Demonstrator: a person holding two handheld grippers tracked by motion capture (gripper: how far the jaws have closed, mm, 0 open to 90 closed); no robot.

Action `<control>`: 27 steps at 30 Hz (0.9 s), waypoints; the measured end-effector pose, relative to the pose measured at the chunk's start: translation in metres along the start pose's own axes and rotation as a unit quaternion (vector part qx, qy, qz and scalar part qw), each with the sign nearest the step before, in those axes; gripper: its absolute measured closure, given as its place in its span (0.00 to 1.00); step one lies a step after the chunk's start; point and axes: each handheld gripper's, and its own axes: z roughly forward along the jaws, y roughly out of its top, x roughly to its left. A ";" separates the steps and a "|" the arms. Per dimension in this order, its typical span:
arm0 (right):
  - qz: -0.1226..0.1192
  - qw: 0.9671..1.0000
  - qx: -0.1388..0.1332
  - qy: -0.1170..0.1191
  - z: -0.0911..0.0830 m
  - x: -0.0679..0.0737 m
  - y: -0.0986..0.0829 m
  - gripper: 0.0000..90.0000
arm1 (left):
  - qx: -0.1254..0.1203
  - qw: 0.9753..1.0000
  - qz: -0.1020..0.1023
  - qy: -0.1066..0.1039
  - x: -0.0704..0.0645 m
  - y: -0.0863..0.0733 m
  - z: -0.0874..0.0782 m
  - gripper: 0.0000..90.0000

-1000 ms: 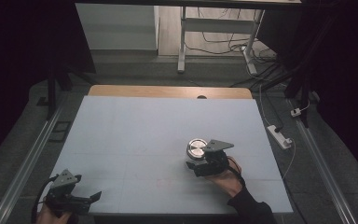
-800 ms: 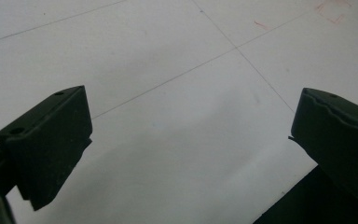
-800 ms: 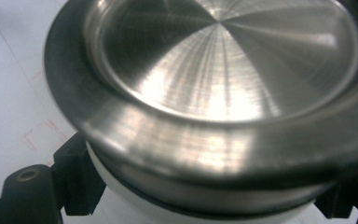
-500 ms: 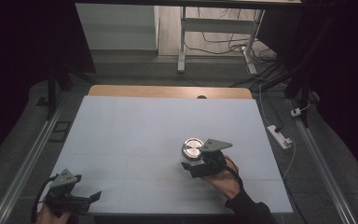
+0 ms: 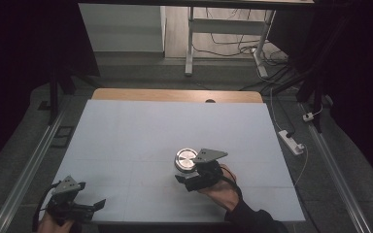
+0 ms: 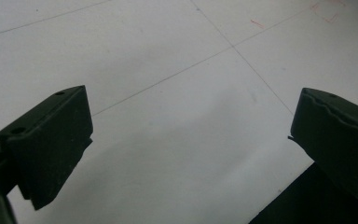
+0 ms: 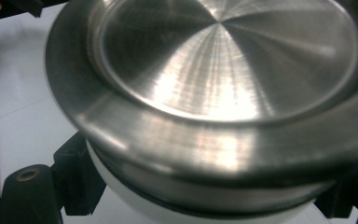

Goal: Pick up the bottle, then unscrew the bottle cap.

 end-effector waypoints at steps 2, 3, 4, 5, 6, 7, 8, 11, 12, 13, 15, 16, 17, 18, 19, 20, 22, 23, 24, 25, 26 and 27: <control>-0.004 1.000 0.001 0.006 0.003 0.004 0.002 0.17 | 0.000 1.000 0.000 -0.001 0.000 0.000 0.000 0.00; -0.004 1.000 0.003 0.008 0.004 0.006 0.003 0.17 | 0.001 1.000 0.000 -0.001 0.000 0.000 0.000 0.00; -0.008 1.000 0.003 0.011 0.006 0.007 0.003 0.17 | 0.001 1.000 0.001 -0.001 0.000 0.000 0.000 0.00; -0.008 1.000 0.005 0.014 0.007 0.009 0.004 0.17 | 0.001 1.000 0.001 -0.001 0.000 0.000 0.000 0.00; -0.011 1.000 0.006 0.016 0.008 0.011 0.004 0.17 | 0.001 1.000 0.001 -0.002 0.000 0.000 0.000 0.00; -0.013 1.000 0.007 0.018 0.010 0.013 0.005 0.17 | 0.001 1.000 0.001 -0.002 0.000 0.000 0.000 0.00; -0.016 1.000 0.007 0.020 0.010 0.014 0.005 0.17 | 0.001 1.000 0.001 -0.002 0.000 0.000 0.000 0.00; -0.018 1.000 0.009 0.023 0.012 0.016 0.005 0.17 | 0.001 1.000 0.001 -0.005 0.000 0.000 0.000 0.00; -0.018 1.000 0.009 0.022 0.012 0.016 0.005 0.17 | 0.000 1.000 0.001 -0.007 0.000 0.000 0.000 0.00; -0.018 1.000 0.009 0.022 0.012 0.016 0.005 0.17 | -0.001 1.000 0.001 -0.007 0.001 0.000 -0.001 0.00; -0.015 1.000 0.008 0.024 0.011 0.015 0.005 0.17 | -0.003 1.000 -0.001 -0.008 0.001 0.000 -0.001 0.00; -0.015 1.000 0.008 0.023 0.011 0.015 0.005 0.17 | -0.006 1.000 -0.003 -0.010 0.001 0.000 -0.001 0.00; -0.016 1.000 0.008 0.023 0.011 0.015 0.005 0.17 | -0.010 1.000 -0.002 -0.014 0.002 0.000 -0.002 0.00; -0.016 1.000 0.007 0.023 0.011 0.015 0.005 0.17 | -0.018 1.000 -0.001 -0.020 0.002 0.001 -0.002 0.00; -0.014 1.000 0.007 0.024 0.011 0.014 0.005 0.17 | -0.024 0.999 0.000 -0.025 0.001 0.002 -0.002 0.00; -0.014 1.000 0.007 0.024 0.011 0.014 0.005 0.17 | -0.027 0.999 0.004 -0.029 0.001 0.003 -0.002 0.00; -0.014 1.000 0.007 0.024 0.011 0.014 0.004 0.17 | -0.033 0.998 0.021 -0.042 -0.002 0.005 -0.001 0.00; -0.014 1.000 0.007 0.024 0.011 0.014 0.004 0.17 | -0.037 0.998 0.031 -0.048 -0.003 0.006 -0.001 0.00; -0.014 1.000 0.007 0.024 0.011 0.014 0.004 0.17 | -0.042 0.997 0.039 -0.053 -0.004 0.008 0.000 0.00; -0.014 1.000 0.007 0.026 0.011 0.014 0.004 0.17 | -0.045 0.996 0.046 -0.060 -0.005 0.010 0.000 0.00; -0.013 1.000 0.007 0.026 0.011 0.014 0.004 0.17 | -0.047 0.995 0.050 -0.068 -0.007 0.012 0.001 0.00; -0.014 1.000 0.007 0.026 0.010 0.014 0.004 0.17 | -0.050 0.994 0.054 -0.076 -0.008 0.014 0.002 0.00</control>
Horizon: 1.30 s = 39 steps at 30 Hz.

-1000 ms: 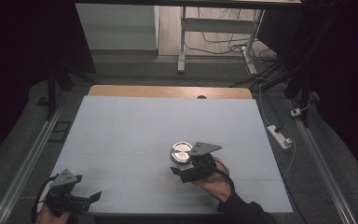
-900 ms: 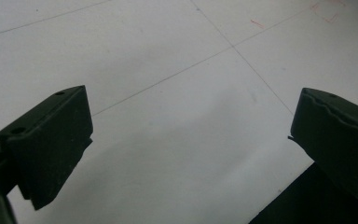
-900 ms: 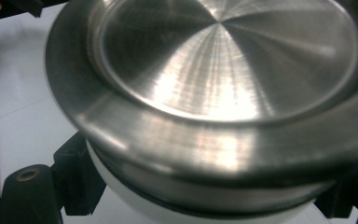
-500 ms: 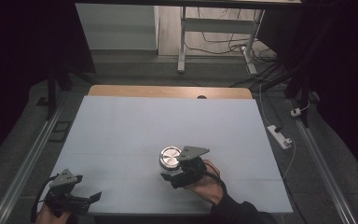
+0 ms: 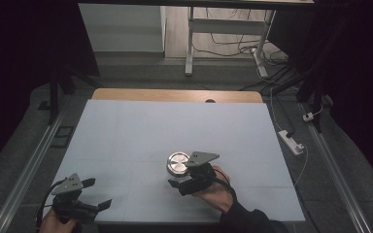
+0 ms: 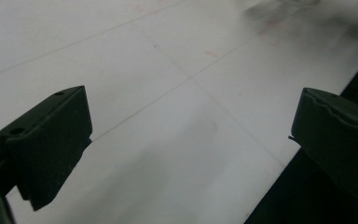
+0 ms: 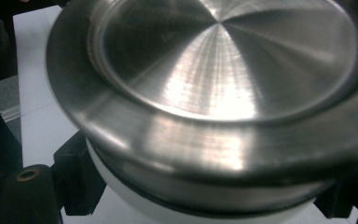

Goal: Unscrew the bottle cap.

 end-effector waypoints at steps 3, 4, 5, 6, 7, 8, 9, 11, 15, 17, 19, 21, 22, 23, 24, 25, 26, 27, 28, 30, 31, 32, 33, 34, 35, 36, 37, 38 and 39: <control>0.000 1.000 -0.001 0.002 0.000 0.000 0.000 0.17 | -0.006 1.000 0.004 -0.022 -0.002 0.006 0.004 0.00; 0.000 1.000 -0.001 0.002 -0.001 0.000 0.000 0.17 | -0.007 1.000 0.006 -0.028 -0.002 0.009 0.006 0.00; 0.000 1.000 -0.001 0.002 -0.001 0.000 0.000 0.17 | -0.008 0.999 0.008 -0.031 -0.003 0.011 0.007 0.00; 0.001 1.000 -0.002 0.003 -0.001 0.000 0.000 0.17 | -0.011 0.999 0.011 -0.035 -0.004 0.014 0.009 0.00; 0.003 1.000 -0.002 0.004 -0.001 0.000 0.000 0.17 | -0.013 0.999 0.018 -0.035 -0.005 0.017 0.010 0.00; 0.003 1.000 -0.002 0.004 -0.001 0.000 0.000 0.17 | -0.014 0.999 0.022 -0.033 -0.006 0.020 0.011 0.00; 0.004 1.000 -0.003 0.005 -0.001 0.000 0.000 0.17 | -0.014 0.999 0.025 -0.033 -0.007 0.023 0.013 0.00; 0.003 1.000 -0.003 0.004 -0.001 0.000 0.000 0.17 | -0.015 0.999 0.027 -0.035 -0.008 0.028 0.016 0.00; 0.000 1.000 -0.005 0.004 -0.003 0.000 0.001 0.17 | -0.016 0.998 0.025 -0.049 -0.008 0.038 0.023 0.00; -0.001 1.000 -0.006 0.004 -0.003 0.000 0.001 0.17 | -0.015 0.998 0.027 -0.052 -0.008 0.044 0.026 0.00; -0.002 1.000 -0.006 0.004 -0.003 0.000 0.001 0.17 | -0.015 0.998 0.032 -0.058 -0.009 0.050 0.029 0.00; -0.003 1.000 -0.006 0.005 -0.003 0.000 0.001 0.17 | -0.012 0.997 0.040 -0.059 -0.011 0.057 0.033 0.00; -0.004 1.000 -0.006 0.005 -0.003 0.000 0.001 0.17 | -0.011 0.997 0.045 -0.058 -0.012 0.060 0.035 0.00; -0.004 1.000 -0.006 0.005 -0.003 0.000 0.001 0.17 | -0.010 0.997 0.051 -0.059 -0.013 0.064 0.036 0.00; -0.004 1.000 -0.006 0.005 -0.003 0.000 0.001 0.17 | -0.008 0.996 0.057 -0.064 -0.015 0.067 0.038 0.00; -0.005 1.000 -0.007 0.005 -0.003 -0.001 0.001 0.17 | -0.008 0.996 0.063 -0.069 -0.016 0.070 0.041 0.00; -0.005 1.000 -0.007 0.006 -0.004 -0.001 0.001 0.17 | -0.007 0.995 0.069 -0.070 -0.017 0.073 0.043 0.00; -0.005 1.000 -0.007 0.006 -0.004 -0.001 0.001 0.17 | -0.008 0.995 0.073 -0.072 -0.018 0.076 0.046 0.00; -0.005 1.000 -0.007 0.007 -0.004 -0.001 0.001 0.17 | -0.007 0.994 0.079 -0.076 -0.019 0.079 0.048 0.00; -0.006 1.000 -0.007 0.008 -0.004 -0.001 0.001 0.17 | -0.004 0.993 0.092 -0.078 -0.021 0.085 0.053 0.00; -0.006 1.000 -0.007 0.008 -0.004 -0.001 0.000 0.17 | -0.005 0.992 0.096 -0.081 -0.022 0.088 0.055 0.00; -0.007 1.000 -0.007 0.009 -0.004 -0.001 0.000 0.17 | -0.006 0.991 0.100 -0.086 -0.023 0.091 0.057 0.00; -0.007 1.000 -0.007 0.009 -0.004 -0.001 0.000 0.17 | -0.007 0.991 0.104 -0.088 -0.024 0.094 0.059 0.00; -0.008 1.000 -0.007 0.010 -0.004 -0.001 0.000 0.17 | -0.007 0.990 0.109 -0.091 -0.024 0.097 0.061 0.00; -0.008 1.000 -0.007 0.011 -0.004 -0.001 0.001 0.17 | -0.007 0.989 0.113 -0.096 -0.025 0.100 0.063 0.00; -0.008 1.000 -0.007 0.010 -0.004 -0.001 0.001 0.17 | -0.008 0.988 0.117 -0.101 -0.025 0.103 0.066 0.00; -0.009 1.000 -0.007 0.010 -0.004 -0.001 0.001 0.17 | -0.008 0.987 0.122 -0.104 -0.026 0.106 0.068 0.00; -0.009 1.000 -0.007 0.010 -0.004 -0.001 0.000 0.17 | -0.008 0.986 0.127 -0.109 -0.026 0.110 0.070 0.00; -0.009 1.000 -0.008 0.010 -0.004 -0.001 0.000 0.17 | -0.007 0.985 0.132 -0.112 -0.027 0.113 0.072 0.00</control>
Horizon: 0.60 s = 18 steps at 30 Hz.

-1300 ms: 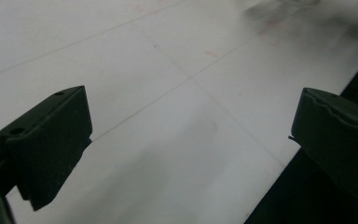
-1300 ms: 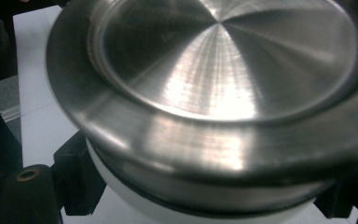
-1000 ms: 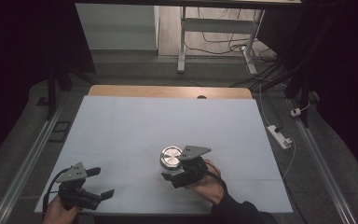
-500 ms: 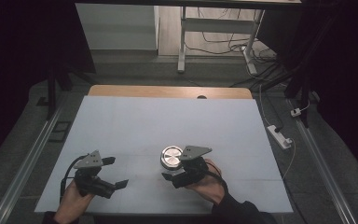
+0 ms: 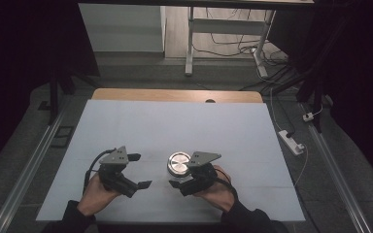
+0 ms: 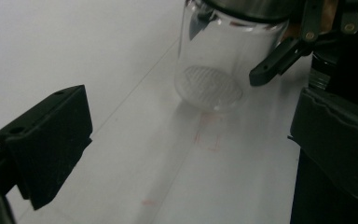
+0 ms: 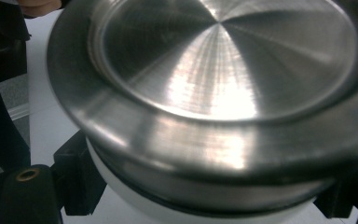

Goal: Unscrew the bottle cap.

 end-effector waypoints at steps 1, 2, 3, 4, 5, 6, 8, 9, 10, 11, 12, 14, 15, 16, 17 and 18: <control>0.000 1.000 0.000 0.000 0.000 0.000 0.000 0.17 | 0.001 1.000 0.005 -0.004 0.001 0.003 0.002 0.00; -0.001 1.000 -0.001 -0.001 0.000 0.000 0.000 0.17 | 0.001 1.000 0.010 -0.008 0.001 0.007 0.004 0.00; -0.001 1.000 -0.001 0.000 0.000 0.000 0.000 0.17 | 0.001 1.000 0.012 -0.012 0.002 0.010 0.007 0.00; 0.000 1.000 -0.001 0.000 -0.001 0.000 0.000 0.17 | 0.001 1.000 0.016 -0.016 0.003 0.013 0.009 0.00; 0.000 1.000 -0.001 0.000 -0.001 -0.001 0.000 0.17 | 0.002 1.000 0.019 -0.021 0.003 0.016 0.011 0.00; 0.000 1.000 -0.001 0.001 -0.001 -0.001 0.000 0.17 | 0.002 0.999 0.023 -0.024 0.004 0.019 0.013 0.00; -0.001 1.000 -0.001 0.003 -0.001 -0.001 -0.001 0.17 | 0.001 0.999 0.033 -0.033 0.005 0.026 0.017 0.00; 0.000 1.000 -0.001 0.004 -0.001 -0.001 -0.001 0.17 | 0.001 0.998 0.040 -0.038 0.006 0.030 0.019 0.00; -0.002 1.000 -0.001 0.005 -0.001 -0.001 -0.001 0.17 | 0.000 0.998 0.047 -0.044 0.007 0.033 0.022 0.00; -0.002 1.000 -0.001 0.007 -0.001 -0.001 -0.001 0.17 | 0.000 0.997 0.055 -0.052 0.007 0.037 0.024 0.00; -0.003 1.000 -0.001 0.008 -0.001 -0.001 -0.001 0.17 | 0.000 0.996 0.063 -0.057 0.007 0.040 0.026 0.00; -0.007 1.000 -0.001 0.011 0.000 -0.001 -0.001 0.17 | 0.003 0.994 0.081 -0.069 0.008 0.047 0.030 0.00; -0.007 1.000 0.000 0.014 0.000 -0.001 -0.002 0.17 | 0.005 0.993 0.090 -0.074 0.008 0.050 0.032 0.00; -0.009 1.000 0.000 0.016 0.000 -0.001 -0.002 0.17 | 0.006 0.992 0.097 -0.084 0.008 0.052 0.034 0.00; -0.010 1.000 0.001 0.019 0.000 -0.001 -0.002 0.17 | 0.008 0.990 0.103 -0.092 0.008 0.054 0.037 0.00; -0.011 1.000 0.003 0.022 0.000 -0.001 -0.002 0.17 | 0.010 0.989 0.111 -0.098 0.008 0.057 0.039 0.00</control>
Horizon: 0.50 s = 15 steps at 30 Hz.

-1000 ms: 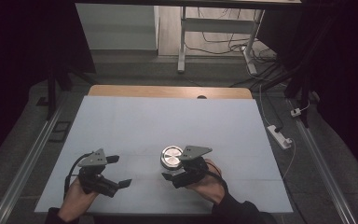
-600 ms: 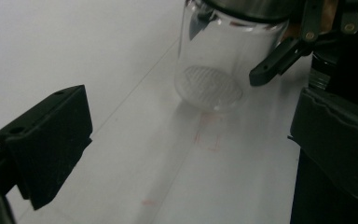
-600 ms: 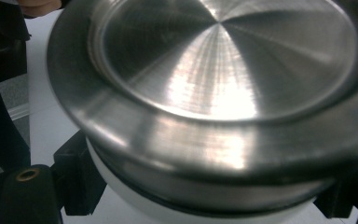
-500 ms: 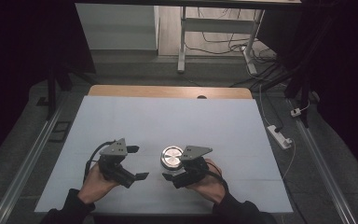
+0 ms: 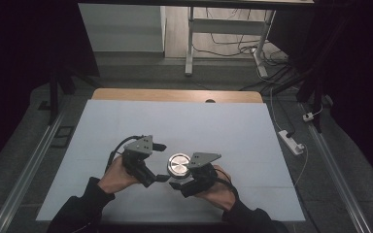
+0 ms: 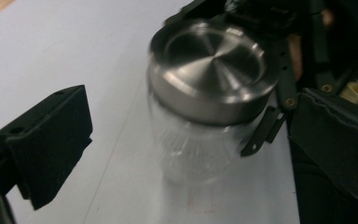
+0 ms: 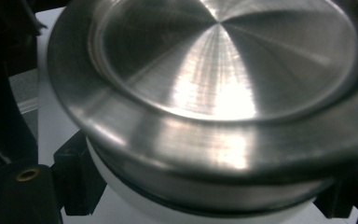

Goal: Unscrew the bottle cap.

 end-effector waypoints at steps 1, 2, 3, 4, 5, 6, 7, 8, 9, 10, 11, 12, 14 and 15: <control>-0.002 1.000 0.001 0.003 0.000 0.000 0.000 0.17 | 0.001 1.000 0.007 -0.013 0.001 0.002 0.003 0.00; -0.006 1.000 0.001 0.007 0.000 0.000 0.000 0.17 | 0.002 0.999 0.016 -0.027 0.002 0.003 0.005 0.00; -0.008 1.000 0.001 0.012 0.001 0.000 0.000 0.17 | 0.003 0.999 0.024 -0.035 0.002 0.004 0.008 0.00; -0.011 1.000 0.003 0.016 0.001 0.001 0.000 0.17 | 0.005 0.998 0.030 -0.047 0.003 0.006 0.011 0.01; -0.015 1.000 0.004 0.028 0.001 0.002 0.000 0.17 | 0.007 0.997 0.037 -0.060 0.004 0.007 0.014 0.02; -0.015 1.000 0.004 0.028 0.001 0.002 0.000 0.17 | 0.008 0.997 0.045 -0.068 0.005 0.008 0.016 0.02; -0.017 0.999 0.005 0.033 0.001 0.002 0.000 0.17 | 0.010 0.996 0.052 -0.078 0.005 0.009 0.018 0.03; -0.025 0.999 0.007 0.040 0.001 0.003 0.000 0.17 | 0.011 0.994 0.061 -0.093 0.006 0.010 0.020 0.06; -0.028 0.999 0.008 0.043 0.001 0.003 0.000 0.17 | 0.010 0.993 0.070 -0.099 0.005 0.011 0.022 0.07; -0.031 0.999 0.010 0.044 0.002 0.004 0.000 0.17 | 0.012 0.992 0.077 -0.100 0.005 0.012 0.023 0.10; -0.031 0.999 0.010 0.044 0.002 0.004 0.000 0.17 | 0.013 0.992 0.081 -0.101 0.004 0.013 0.024 0.10; -0.035 0.998 0.012 0.045 0.002 0.005 0.000 0.17 | 0.014 0.991 0.088 -0.096 0.003 0.014 0.024 0.16; -0.037 0.998 0.013 0.046 0.002 0.005 0.000 0.17 | 0.011 0.992 0.090 -0.087 0.002 0.014 0.024 0.21; -0.037 0.998 0.013 0.045 0.002 0.006 0.000 0.17 | 0.009 0.993 0.087 -0.084 0.002 0.013 0.024 0.21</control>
